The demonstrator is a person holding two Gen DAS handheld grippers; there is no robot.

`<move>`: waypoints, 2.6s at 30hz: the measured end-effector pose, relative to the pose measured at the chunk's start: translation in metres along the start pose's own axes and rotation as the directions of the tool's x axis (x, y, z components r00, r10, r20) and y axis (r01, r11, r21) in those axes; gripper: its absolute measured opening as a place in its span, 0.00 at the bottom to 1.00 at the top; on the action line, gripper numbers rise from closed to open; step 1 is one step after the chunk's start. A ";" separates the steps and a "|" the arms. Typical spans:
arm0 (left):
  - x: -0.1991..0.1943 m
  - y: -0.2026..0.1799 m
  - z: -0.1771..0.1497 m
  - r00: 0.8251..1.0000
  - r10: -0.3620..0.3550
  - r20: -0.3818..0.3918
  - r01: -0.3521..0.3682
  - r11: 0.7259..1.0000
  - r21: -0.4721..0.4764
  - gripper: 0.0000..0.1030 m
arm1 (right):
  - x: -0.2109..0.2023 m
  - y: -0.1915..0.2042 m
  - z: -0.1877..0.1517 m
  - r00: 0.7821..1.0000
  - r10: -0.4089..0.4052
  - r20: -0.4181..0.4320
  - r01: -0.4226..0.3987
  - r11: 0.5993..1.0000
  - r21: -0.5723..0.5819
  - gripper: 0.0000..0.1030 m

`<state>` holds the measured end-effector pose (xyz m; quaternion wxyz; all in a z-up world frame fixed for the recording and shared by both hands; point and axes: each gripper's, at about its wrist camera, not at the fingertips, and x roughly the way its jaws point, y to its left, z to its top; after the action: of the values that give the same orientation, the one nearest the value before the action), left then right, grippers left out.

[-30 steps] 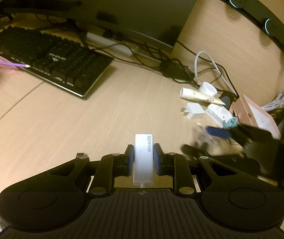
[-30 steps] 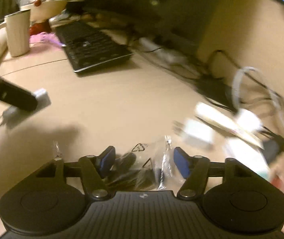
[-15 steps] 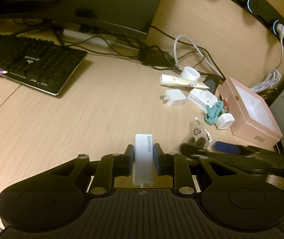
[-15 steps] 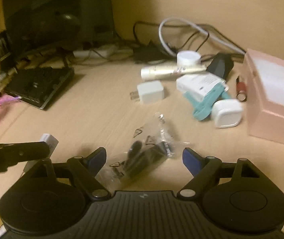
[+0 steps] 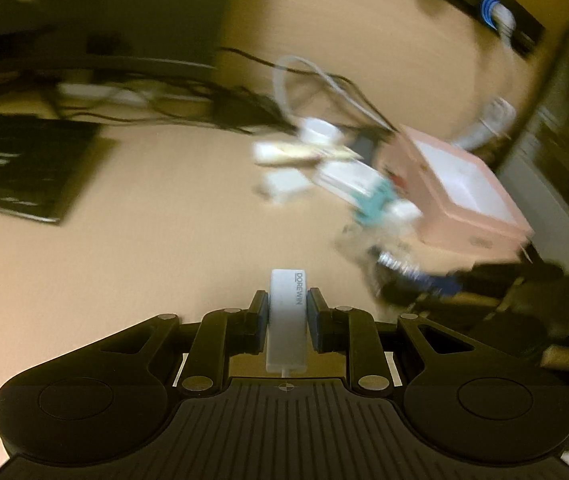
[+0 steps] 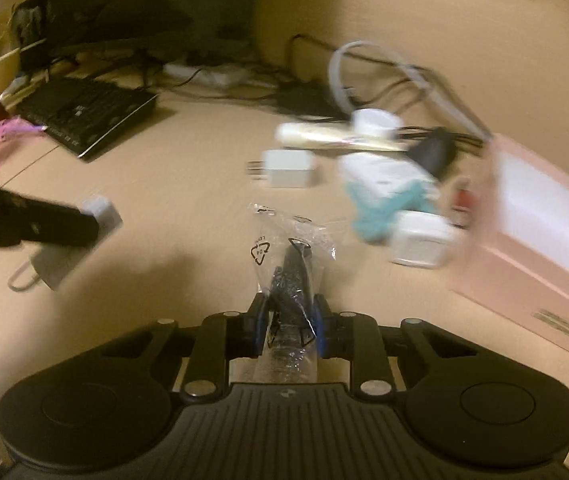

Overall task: Organize rigid objects
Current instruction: 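Carry the bag and card reader over the pink box and open both grippers, then grasp the translucent white case with the left gripper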

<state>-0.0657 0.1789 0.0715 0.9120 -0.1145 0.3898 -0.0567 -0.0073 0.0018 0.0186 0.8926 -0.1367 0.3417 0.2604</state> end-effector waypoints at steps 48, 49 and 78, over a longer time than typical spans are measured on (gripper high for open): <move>0.086 -0.031 0.051 0.996 -0.086 -0.011 0.087 0.992 0.090 0.25 | -0.102 -0.195 0.086 0.915 -0.349 0.201 0.263 0.897 0.356 0.63; 0.086 -0.031 0.052 0.994 -0.107 -0.013 0.108 0.990 0.090 0.25 | -0.099 -0.194 0.077 0.922 -0.333 0.197 0.246 0.897 0.367 0.64; 0.152 -0.018 0.098 0.997 -0.043 -0.064 0.068 0.887 0.458 0.31 | -0.066 -0.144 -0.082 0.985 -0.152 -0.079 0.171 0.911 0.376 0.64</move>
<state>0.1100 0.1481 0.0360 0.9007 0.0949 0.3856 -0.1762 -0.0131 -0.1767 0.0133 0.9120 0.0053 0.3947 0.1112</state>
